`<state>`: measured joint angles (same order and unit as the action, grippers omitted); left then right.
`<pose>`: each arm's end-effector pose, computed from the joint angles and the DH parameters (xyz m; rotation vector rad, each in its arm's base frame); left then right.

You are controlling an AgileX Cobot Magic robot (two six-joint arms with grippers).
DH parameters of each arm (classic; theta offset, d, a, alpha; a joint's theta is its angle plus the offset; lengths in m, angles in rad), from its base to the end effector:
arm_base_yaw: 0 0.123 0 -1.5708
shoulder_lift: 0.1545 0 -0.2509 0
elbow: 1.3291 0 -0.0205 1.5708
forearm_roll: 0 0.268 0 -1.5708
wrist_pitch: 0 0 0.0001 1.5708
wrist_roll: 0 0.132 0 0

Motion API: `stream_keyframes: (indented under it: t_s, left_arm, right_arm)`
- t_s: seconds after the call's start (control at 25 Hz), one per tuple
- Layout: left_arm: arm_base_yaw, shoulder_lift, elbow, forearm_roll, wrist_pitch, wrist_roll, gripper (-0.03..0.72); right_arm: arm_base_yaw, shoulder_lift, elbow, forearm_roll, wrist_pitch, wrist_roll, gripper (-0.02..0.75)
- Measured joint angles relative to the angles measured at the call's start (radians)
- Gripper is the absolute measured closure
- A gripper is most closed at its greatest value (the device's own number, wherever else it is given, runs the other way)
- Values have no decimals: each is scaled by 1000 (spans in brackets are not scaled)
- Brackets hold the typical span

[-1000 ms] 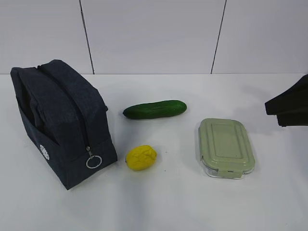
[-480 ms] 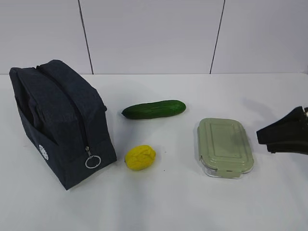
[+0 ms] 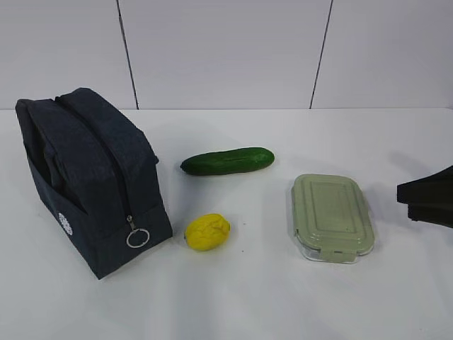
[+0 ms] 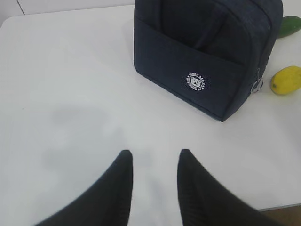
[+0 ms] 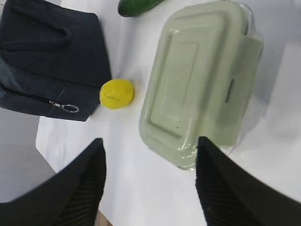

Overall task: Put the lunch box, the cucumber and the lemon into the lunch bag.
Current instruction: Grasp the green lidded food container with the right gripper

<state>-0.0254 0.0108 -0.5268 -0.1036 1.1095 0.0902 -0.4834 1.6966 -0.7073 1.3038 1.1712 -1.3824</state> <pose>0.0763 -0.0142 0.2696 0.1286 2.0697 -0.0848 0.2832 -0.0161 0.1064 -0.0094 2.2992 1.2024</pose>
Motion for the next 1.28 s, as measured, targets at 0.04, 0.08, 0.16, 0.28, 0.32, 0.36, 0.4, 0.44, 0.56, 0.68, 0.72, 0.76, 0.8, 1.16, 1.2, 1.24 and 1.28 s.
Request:
stream_keyframes:
  t_s: [0.04,0.08,0.16,0.28,0.32,0.36,0.4,0.44,0.56,0.68,0.72,0.76,0.8,1.16,1.2,1.24,1.28]
  left_arm:
    - [0,0,0,0,0,0,453]
    - [0,0,0,0,0,0,453]
    - [0,0,0,0,0,0,453]
    - [0,0,0,0,0,0,453]
    - [0,0,0,0,0,0,453]
    - [0,0,0,0,0,0,453]
    - [0,0,0,0,0,0,453]
    - [0,0,0,0,0,0,453]
    - [0,0,0,0,0,0,453]
    - [0,0,0,0,0,0,453]
    - [0,0,0,0,0,0,453]
    - [0,0,0,0,0,0,453]
    - [0,0,0,0,0,0,453]
    - [0,0,0,0,0,0,453]
    - [0,0,0,0,0,0,453]
    - [0,0,0,0,0,0,453]
    - [0,0,0,0,0,0,453]
  right_arm:
    - [-2,33,-16,-2,-2,0,274]
    - [-2,61,-37,-4,-4,-1,274]
    - [-2,117,-79,-24,-4,7,274]
    - [-2,159,-132,-73,-4,33,274]
    - [-2,163,-144,-81,-4,38,274]
    - [-2,166,-153,-83,-4,46,274]
    - [-2,166,-162,-86,-4,50,274]
    - [-2,170,-171,-87,-4,53,274]
    - [-2,201,-193,-85,-4,75,274]
    - [-2,256,-204,-79,-4,100,274]
    - [-2,273,-206,-78,-4,103,274]
    - [-2,289,-206,-74,-4,105,274]
    - [-2,299,-206,-70,-4,107,274]
    - [-2,325,-206,1,-6,114,274]
    - [-2,325,-208,2,-6,112,274]
    - [-2,325,-208,2,-6,107,274]
    - [-2,326,-208,2,-6,99,274]
